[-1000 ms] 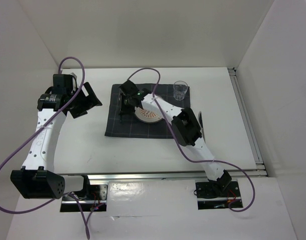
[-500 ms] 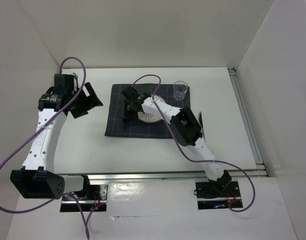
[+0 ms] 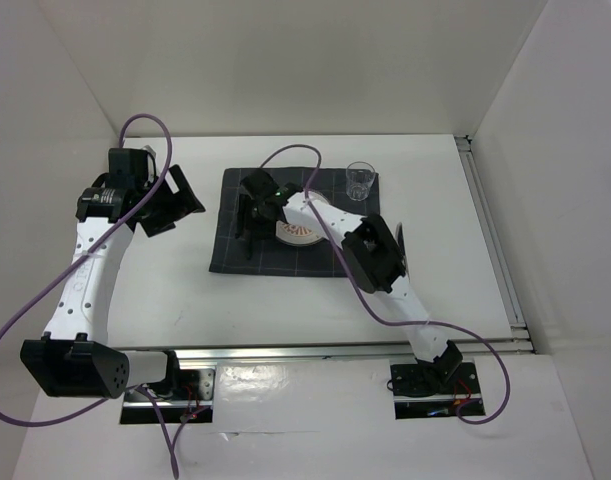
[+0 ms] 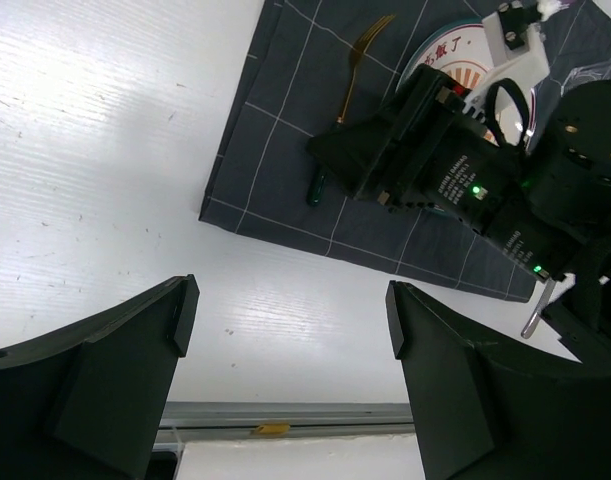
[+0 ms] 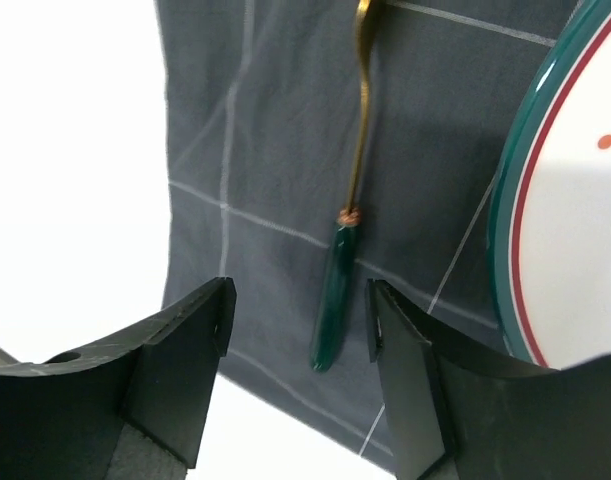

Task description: Set the dinner table for one person

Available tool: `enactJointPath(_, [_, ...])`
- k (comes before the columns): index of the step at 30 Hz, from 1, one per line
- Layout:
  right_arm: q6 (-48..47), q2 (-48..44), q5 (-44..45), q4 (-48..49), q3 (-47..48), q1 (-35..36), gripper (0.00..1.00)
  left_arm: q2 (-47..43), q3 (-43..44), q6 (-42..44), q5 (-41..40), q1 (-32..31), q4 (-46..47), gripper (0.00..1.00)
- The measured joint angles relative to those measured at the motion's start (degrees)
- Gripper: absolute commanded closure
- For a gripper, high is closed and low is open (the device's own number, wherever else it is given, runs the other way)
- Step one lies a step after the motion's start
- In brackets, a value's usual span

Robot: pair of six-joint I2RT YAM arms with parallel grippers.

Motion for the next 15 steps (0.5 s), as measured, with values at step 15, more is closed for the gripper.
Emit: enactJointPath(15, [-0.8, -37.3, 13.2, -8.8, -19.3, -2.1, 0.62, 0.5, 1.5, 0.2, -1.7, 0.0, -0.1, 0.05])
